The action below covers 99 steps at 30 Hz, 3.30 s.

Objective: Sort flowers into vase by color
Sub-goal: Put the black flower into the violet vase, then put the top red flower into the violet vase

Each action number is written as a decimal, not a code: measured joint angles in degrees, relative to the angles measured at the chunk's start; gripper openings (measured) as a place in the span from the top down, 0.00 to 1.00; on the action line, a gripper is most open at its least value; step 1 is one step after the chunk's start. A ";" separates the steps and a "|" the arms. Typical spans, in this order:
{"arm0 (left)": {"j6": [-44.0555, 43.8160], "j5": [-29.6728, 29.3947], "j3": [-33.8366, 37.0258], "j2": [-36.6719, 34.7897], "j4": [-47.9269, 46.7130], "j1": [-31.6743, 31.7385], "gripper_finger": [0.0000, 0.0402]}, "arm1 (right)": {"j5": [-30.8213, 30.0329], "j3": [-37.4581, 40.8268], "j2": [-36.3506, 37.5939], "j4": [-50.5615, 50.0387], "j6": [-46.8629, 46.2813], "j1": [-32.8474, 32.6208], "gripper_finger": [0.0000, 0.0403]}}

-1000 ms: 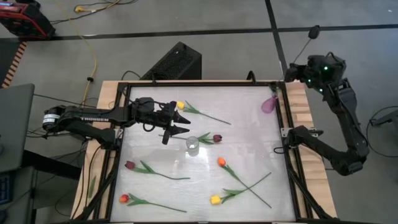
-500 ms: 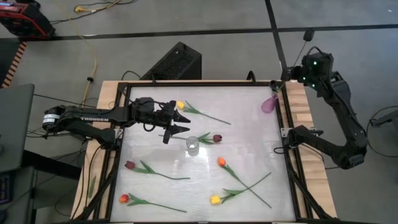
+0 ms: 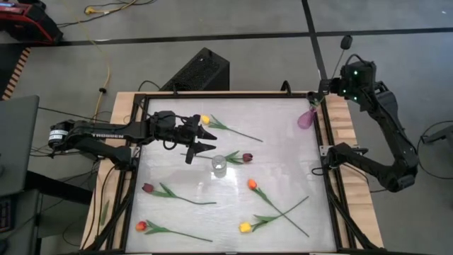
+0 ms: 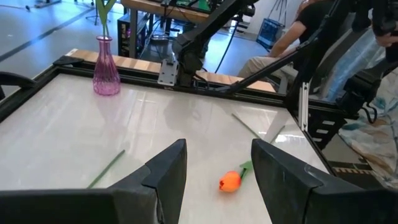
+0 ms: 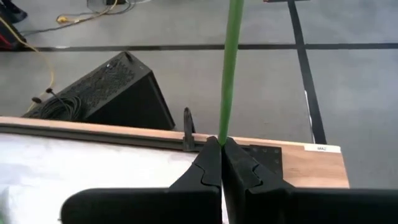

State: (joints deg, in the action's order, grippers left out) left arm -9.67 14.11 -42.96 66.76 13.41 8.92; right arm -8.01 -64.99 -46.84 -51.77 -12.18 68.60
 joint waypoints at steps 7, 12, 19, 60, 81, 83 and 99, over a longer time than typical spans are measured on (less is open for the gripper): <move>0.04 0.02 0.00 0.00 -0.81 -0.01 0.58 | -0.98 5.80 1.73 4.06 -0.22 -0.09 0.95; 0.02 0.02 0.00 0.00 -1.07 -0.01 0.58 | -1.03 11.65 4.93 8.13 -1.32 -0.11 0.95; 0.46 -0.64 0.00 0.00 -0.99 0.00 0.58 | -1.00 16.86 6.41 8.73 -2.62 -0.89 0.94; 1.66 -1.39 0.00 0.00 -1.11 0.01 0.58 | 9.07 12.17 14.32 -13.51 6.22 -7.60 0.66; 2.17 -1.49 0.00 0.00 -4.72 -3.17 0.58 | 27.65 12.15 14.30 -20.41 -8.64 -28.37 0.58; 2.94 -1.51 0.00 0.00 -5.57 -3.84 0.58 | 27.64 12.15 14.30 -20.22 -10.82 -31.57 0.58; 4.28 -16.23 0.02 -0.02 -22.05 -4.82 0.58 | 25.76 19.83 9.83 -3.02 -23.24 -57.53 0.58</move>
State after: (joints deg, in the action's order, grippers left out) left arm -5.39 -2.12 -42.94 66.74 -8.64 4.10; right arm 17.75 -45.16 -37.01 -54.79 -35.42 11.07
